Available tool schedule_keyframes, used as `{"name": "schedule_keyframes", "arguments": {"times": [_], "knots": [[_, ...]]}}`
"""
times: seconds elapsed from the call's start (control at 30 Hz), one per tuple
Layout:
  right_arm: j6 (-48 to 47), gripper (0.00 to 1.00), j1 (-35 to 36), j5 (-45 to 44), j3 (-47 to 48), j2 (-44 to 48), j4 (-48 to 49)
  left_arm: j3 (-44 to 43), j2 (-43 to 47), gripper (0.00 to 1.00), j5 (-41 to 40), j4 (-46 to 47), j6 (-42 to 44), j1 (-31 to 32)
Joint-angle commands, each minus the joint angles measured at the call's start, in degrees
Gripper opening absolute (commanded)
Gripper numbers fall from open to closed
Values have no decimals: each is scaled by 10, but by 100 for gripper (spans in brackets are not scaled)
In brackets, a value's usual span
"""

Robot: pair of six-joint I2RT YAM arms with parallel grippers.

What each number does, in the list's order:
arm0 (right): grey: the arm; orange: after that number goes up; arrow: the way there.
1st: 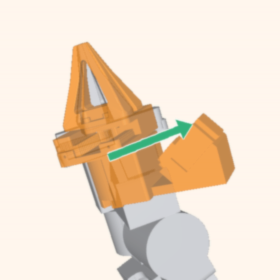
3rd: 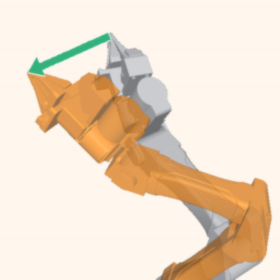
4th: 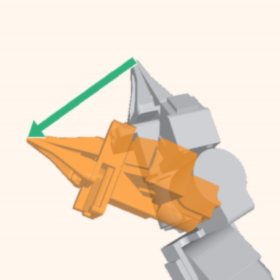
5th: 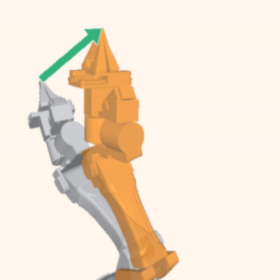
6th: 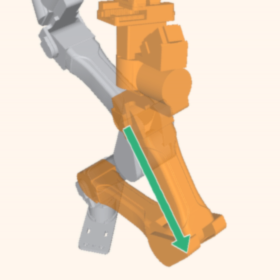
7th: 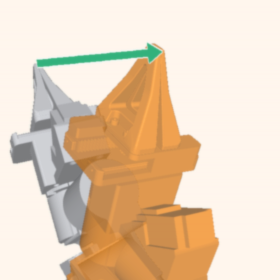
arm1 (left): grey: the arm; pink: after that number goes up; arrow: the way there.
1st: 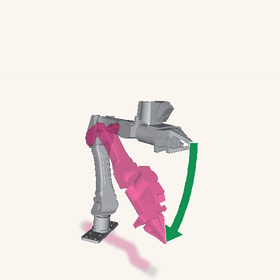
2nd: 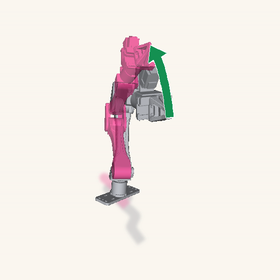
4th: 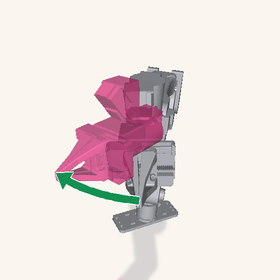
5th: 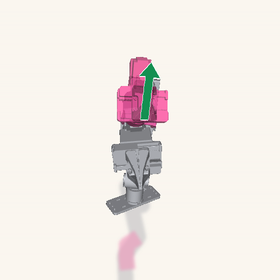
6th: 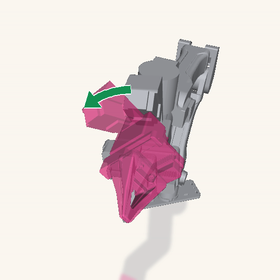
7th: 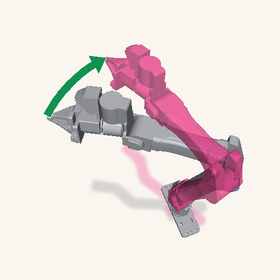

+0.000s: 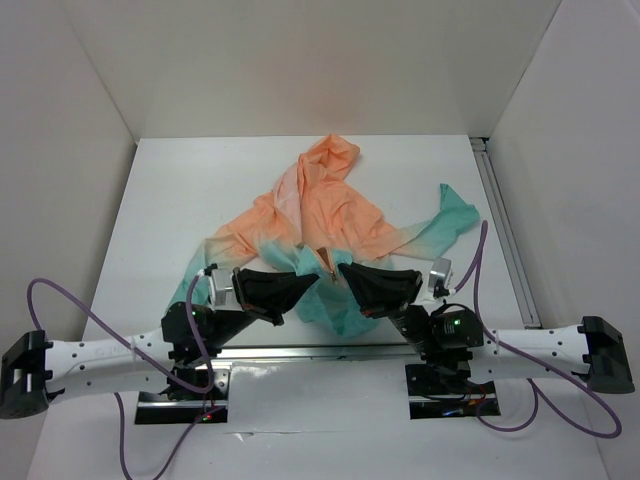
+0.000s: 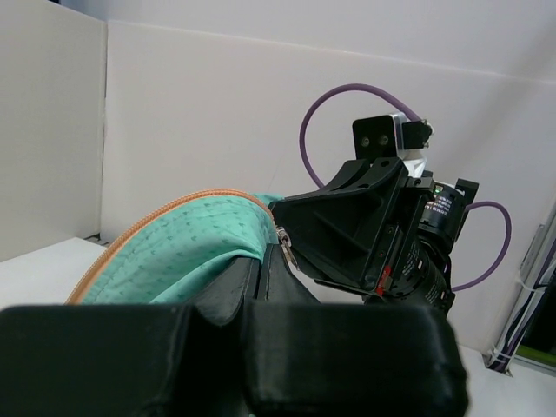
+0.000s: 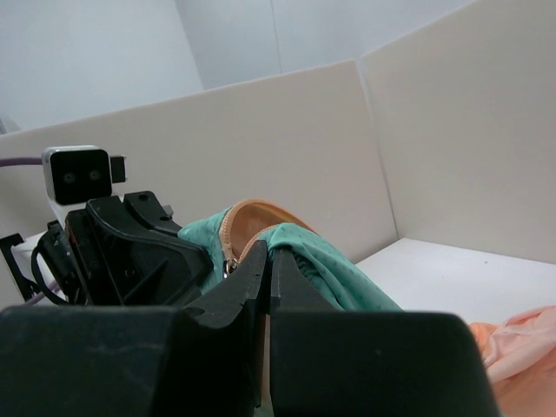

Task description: Zip up the jacket

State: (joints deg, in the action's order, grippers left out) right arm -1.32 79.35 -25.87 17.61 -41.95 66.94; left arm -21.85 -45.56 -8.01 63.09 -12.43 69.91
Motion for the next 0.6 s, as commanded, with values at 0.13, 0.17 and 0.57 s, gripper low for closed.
{"name": "schedule_keyframes", "arguments": {"times": [0.13,0.17,0.57], "knots": [[-7,0,-2,4,-1,7,47,-10,22,0,8,49,-12,1],[-7,0,-2,-1,-1,7,47,-10,22,0,8,49,-12,1],[-7,0,-2,-1,-6,13,47,-5,12,0,3,49,-12,1]]}}
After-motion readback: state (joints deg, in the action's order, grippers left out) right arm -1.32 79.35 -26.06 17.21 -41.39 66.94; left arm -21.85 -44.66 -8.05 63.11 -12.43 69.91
